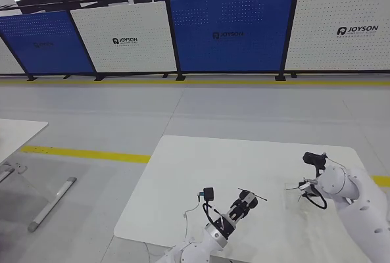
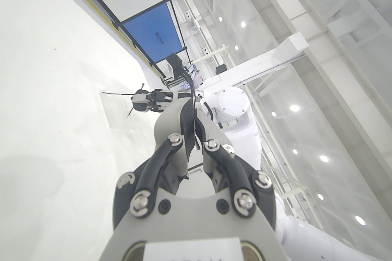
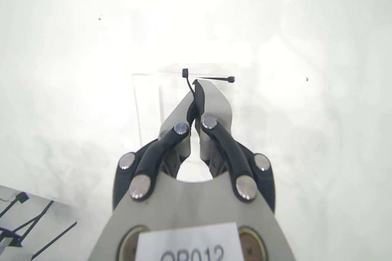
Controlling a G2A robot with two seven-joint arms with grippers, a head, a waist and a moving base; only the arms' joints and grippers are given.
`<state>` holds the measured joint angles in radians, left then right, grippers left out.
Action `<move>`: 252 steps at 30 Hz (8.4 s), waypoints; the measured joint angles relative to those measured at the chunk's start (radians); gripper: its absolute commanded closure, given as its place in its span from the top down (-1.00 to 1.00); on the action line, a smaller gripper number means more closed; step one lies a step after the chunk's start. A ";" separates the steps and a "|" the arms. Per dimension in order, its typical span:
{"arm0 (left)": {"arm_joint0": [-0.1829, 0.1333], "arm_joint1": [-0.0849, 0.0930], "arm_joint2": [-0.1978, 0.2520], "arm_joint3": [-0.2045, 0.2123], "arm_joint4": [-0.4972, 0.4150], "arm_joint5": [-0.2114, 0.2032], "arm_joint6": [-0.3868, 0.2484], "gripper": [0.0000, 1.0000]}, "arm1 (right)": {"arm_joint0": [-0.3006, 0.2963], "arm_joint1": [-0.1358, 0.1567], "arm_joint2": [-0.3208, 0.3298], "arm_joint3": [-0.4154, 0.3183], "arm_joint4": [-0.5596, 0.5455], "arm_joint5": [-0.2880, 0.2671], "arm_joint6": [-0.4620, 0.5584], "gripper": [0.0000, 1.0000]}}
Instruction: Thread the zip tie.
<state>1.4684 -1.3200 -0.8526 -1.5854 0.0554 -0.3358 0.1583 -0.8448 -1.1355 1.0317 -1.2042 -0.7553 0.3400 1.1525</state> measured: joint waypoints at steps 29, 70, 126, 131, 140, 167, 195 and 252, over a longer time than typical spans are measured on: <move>0.000 0.000 0.000 0.000 0.000 0.000 0.000 -1.00 | -0.293 0.042 0.251 -0.320 0.096 -0.073 -0.130 -1.00; 0.000 0.000 0.000 0.000 0.000 0.000 0.000 -1.00 | -0.808 0.019 0.360 -0.523 0.378 -0.462 -0.966 -1.00; -0.022 -0.031 0.076 0.023 0.298 0.132 0.278 -1.00 | -0.850 -0.016 0.279 -0.605 0.485 -0.548 -1.149 -1.00; -0.022 -0.031 0.076 0.023 0.298 0.132 0.278 -1.00 | -0.851 -0.016 0.280 -0.606 0.486 -0.549 -1.148 -1.00; -0.022 -0.031 0.076 0.023 0.298 0.132 0.278 -1.00 | -0.831 -0.026 0.240 -0.579 0.479 -0.550 -1.170 -1.00; -0.022 -0.031 0.076 0.023 0.298 0.132 0.278 -1.00 | -0.802 -0.045 0.203 -0.555 0.474 -0.576 -1.176 -1.00; -0.022 -0.031 0.076 0.023 0.298 0.132 0.278 -1.00 | -0.799 -0.064 0.192 -0.544 0.440 -0.583 -1.177 -1.00; -0.018 -0.061 0.040 0.052 0.154 0.044 0.186 -1.00 | -0.785 -0.088 0.204 -0.512 0.501 -0.611 -1.103 -0.44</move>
<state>1.4508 -1.3805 -0.8127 -1.5329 0.2095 -0.2922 0.3445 -1.6298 -1.2239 1.2357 -1.7167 -0.2548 -0.2712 0.0499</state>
